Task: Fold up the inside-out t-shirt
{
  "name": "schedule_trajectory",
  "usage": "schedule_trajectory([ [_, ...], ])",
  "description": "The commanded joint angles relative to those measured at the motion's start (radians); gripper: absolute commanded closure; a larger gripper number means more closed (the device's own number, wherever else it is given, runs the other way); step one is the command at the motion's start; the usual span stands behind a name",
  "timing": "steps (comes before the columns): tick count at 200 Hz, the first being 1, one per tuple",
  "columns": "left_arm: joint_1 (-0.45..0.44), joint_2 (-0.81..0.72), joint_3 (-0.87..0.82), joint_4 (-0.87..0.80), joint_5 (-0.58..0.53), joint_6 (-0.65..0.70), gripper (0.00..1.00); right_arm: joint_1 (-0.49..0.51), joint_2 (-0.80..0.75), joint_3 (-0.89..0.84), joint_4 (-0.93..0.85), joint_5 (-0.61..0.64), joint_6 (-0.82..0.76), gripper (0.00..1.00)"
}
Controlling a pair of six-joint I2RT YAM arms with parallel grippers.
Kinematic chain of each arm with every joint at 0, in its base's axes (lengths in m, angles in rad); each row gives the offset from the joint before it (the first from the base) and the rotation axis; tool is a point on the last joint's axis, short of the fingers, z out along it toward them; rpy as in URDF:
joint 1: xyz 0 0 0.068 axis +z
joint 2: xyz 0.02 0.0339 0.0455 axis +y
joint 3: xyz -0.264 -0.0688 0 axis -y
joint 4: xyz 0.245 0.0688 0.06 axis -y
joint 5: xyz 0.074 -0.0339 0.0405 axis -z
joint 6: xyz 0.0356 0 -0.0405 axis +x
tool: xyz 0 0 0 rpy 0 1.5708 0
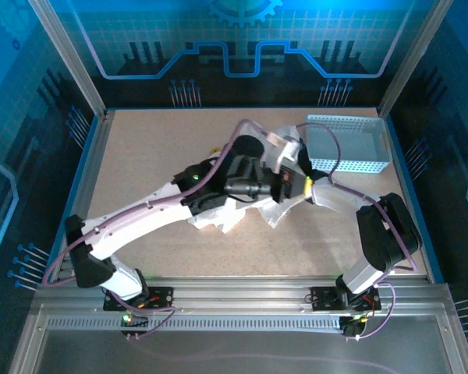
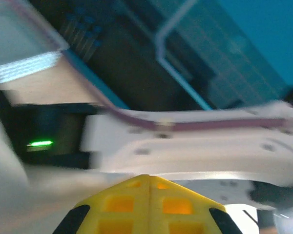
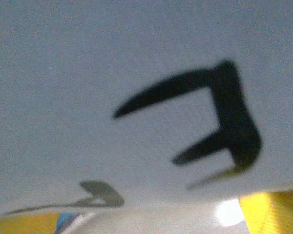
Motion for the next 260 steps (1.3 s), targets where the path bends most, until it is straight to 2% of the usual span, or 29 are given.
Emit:
schedule_trajectory([
  [1,-0.077,0.085,0.077,-0.018,0.060,0.036,1.00,0.000,-0.001,0.016,0.146,-0.051,0.106,0.07],
  [20,-0.084,0.115,0.085,0.011,0.079,0.007,1.00,0.016,0.021,0.061,0.095,-0.015,0.121,0.07],
  [35,-0.091,0.133,0.106,0.011,0.099,-0.003,1.00,0.042,0.040,0.075,0.014,0.172,0.107,0.07],
  [42,-0.099,0.141,0.117,0.023,0.116,-0.014,1.00,0.046,0.063,0.074,0.012,0.213,0.103,0.07],
  [78,-0.137,0.223,0.221,0.067,0.167,-0.063,1.00,0.083,0.216,0.079,0.082,0.186,0.080,0.07],
  [105,-0.160,0.290,0.321,0.091,0.210,-0.095,1.00,0.094,0.296,0.084,0.162,0.169,0.149,0.07],
  [129,-0.174,0.342,0.388,0.116,0.248,-0.135,1.00,0.078,0.335,0.158,0.174,0.145,0.196,0.07],
  [170,-0.174,0.344,0.407,0.069,0.208,-0.086,1.00,0.069,0.348,0.350,0.115,0.145,0.206,0.05],
  [214,-0.171,0.328,0.398,0.067,0.181,-0.064,1.00,0.085,0.539,0.554,0.001,0.153,0.200,0.06],
  [238,-0.165,0.287,0.362,0.050,0.148,-0.038,1.00,0.089,0.559,0.510,0.047,0.165,0.216,0.07],
  [260,-0.143,0.203,0.262,-0.014,0.006,0.006,1.00,0.066,0.508,0.425,0.097,0.165,0.240,0.07],
])
